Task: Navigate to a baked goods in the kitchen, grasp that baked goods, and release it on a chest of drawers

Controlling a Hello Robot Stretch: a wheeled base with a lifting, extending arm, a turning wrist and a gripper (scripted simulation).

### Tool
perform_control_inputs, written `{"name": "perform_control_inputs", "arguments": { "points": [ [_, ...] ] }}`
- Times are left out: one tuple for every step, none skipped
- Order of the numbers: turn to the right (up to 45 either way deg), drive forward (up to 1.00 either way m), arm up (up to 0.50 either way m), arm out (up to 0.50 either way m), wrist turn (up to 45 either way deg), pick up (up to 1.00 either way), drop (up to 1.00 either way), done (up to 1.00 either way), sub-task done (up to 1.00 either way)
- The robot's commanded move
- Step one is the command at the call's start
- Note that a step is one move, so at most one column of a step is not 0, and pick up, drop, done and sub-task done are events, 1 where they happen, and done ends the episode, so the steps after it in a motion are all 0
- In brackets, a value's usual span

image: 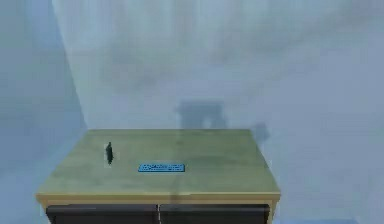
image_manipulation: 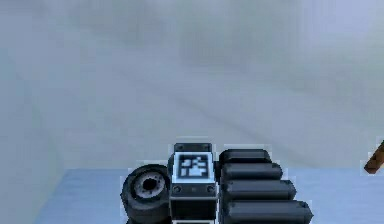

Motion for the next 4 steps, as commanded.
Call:
{"name": "perform_control_inputs", "arguments": {
  "points": [
    [45.0,0.00,0.00,0.00,0.0,0.00,0.00,0.00,0.00],
    [45.0,0.00,0.00,0.00,0.0,0.00,0.00,0.00,0.00],
    [45.0,0.00,0.00,0.00,0.0,0.00,0.00,0.00,0.00],
    [36.0,0.00,0.00,0.00,0.0,0.00,0.00,0.00,0.00]
  ]
}}
